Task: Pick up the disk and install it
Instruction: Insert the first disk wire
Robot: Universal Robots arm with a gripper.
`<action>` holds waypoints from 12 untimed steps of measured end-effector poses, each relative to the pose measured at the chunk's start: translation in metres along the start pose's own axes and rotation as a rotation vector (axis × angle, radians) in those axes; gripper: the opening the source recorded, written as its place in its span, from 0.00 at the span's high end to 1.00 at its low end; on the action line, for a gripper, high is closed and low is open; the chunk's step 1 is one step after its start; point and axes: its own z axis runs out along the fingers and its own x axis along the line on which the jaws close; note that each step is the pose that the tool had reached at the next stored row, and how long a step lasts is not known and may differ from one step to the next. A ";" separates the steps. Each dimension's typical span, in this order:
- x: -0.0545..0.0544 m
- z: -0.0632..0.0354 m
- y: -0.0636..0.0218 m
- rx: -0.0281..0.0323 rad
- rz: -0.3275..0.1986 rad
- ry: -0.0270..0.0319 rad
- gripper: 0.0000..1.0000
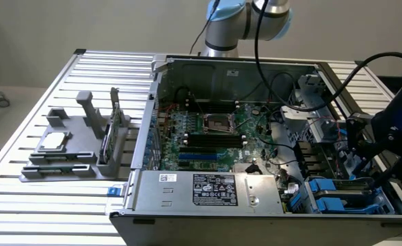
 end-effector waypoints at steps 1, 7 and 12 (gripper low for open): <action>0.000 0.0005 0.0007 0.0004 0.005 -0.0002 0.63; 0.001 0.0025 0.0048 0.0037 0.035 0.0001 0.63; 0.002 0.0034 0.0079 0.0090 0.056 0.0024 0.63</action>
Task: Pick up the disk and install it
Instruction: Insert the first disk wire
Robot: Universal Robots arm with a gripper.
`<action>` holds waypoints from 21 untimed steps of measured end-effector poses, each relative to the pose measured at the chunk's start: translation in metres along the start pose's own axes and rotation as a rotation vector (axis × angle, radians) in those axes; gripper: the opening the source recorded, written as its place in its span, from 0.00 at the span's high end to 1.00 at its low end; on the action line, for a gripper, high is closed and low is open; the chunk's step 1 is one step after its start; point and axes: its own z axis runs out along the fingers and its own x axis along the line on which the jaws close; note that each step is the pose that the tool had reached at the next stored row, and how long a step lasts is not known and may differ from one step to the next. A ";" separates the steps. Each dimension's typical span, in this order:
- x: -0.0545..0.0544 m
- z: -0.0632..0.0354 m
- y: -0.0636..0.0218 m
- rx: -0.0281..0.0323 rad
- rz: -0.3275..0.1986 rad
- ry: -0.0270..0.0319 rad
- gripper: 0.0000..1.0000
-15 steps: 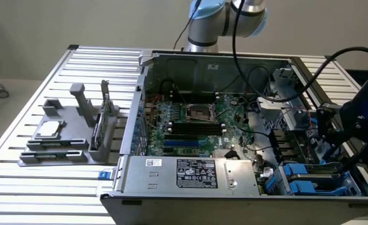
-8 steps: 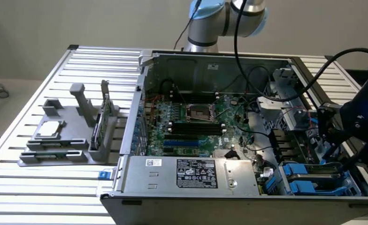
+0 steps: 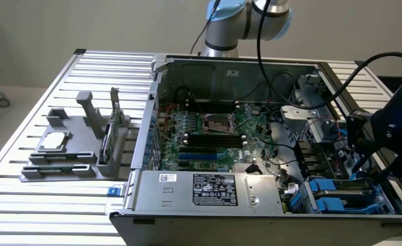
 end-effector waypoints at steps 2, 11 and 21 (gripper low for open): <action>0.001 0.0001 0.0011 0.0031 0.007 0.0017 0.63; 0.005 0.0002 0.0074 0.0177 0.031 0.0114 0.63; 0.008 0.0004 0.0137 0.0406 0.049 0.0280 0.83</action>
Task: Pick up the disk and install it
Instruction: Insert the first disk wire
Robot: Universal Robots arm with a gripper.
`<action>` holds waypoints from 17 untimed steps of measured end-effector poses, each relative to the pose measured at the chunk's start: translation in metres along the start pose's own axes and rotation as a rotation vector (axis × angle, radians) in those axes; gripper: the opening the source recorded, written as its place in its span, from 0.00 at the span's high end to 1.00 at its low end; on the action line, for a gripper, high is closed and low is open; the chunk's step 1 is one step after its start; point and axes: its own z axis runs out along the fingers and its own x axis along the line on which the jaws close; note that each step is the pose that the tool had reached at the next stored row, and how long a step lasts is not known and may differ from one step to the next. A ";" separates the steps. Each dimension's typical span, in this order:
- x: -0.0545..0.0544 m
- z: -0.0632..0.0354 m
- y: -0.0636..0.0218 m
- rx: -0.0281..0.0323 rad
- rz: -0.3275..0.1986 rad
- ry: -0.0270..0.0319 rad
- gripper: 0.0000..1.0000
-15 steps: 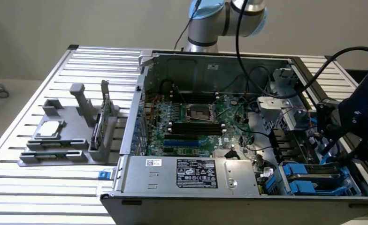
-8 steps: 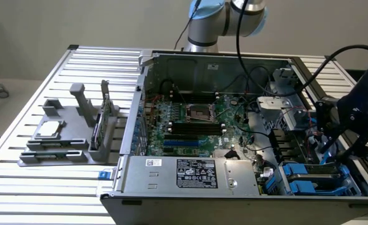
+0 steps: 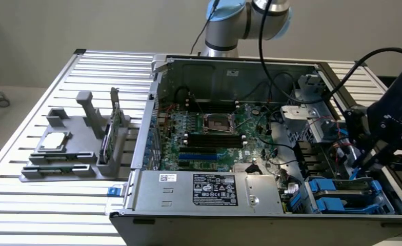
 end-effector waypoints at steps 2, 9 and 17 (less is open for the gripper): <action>0.000 0.0000 0.0009 0.0070 0.002 0.0049 0.83; 0.001 -0.0004 0.0022 0.0350 0.017 0.0248 0.83; 0.001 -0.0003 0.0023 0.0411 0.041 0.0295 0.83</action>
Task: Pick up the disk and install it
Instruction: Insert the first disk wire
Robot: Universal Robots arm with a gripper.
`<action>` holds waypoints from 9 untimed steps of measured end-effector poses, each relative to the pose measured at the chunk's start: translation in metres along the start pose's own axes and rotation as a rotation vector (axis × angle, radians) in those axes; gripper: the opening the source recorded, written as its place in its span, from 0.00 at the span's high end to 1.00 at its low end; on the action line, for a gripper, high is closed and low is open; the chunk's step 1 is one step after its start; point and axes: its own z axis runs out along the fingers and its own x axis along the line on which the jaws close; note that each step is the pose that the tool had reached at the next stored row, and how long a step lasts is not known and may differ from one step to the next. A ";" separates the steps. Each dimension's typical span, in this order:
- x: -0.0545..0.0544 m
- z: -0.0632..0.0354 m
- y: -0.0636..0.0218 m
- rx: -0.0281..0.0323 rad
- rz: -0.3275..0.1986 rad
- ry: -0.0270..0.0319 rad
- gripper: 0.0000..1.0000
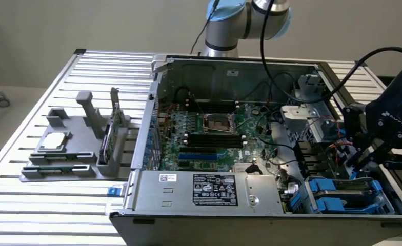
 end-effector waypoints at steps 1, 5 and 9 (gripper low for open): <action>0.000 0.0000 0.0000 0.0001 0.006 0.0004 0.83; 0.000 0.0000 0.0000 0.0039 0.050 0.0047 0.83; 0.000 0.0000 0.0000 0.0123 0.099 0.0120 0.83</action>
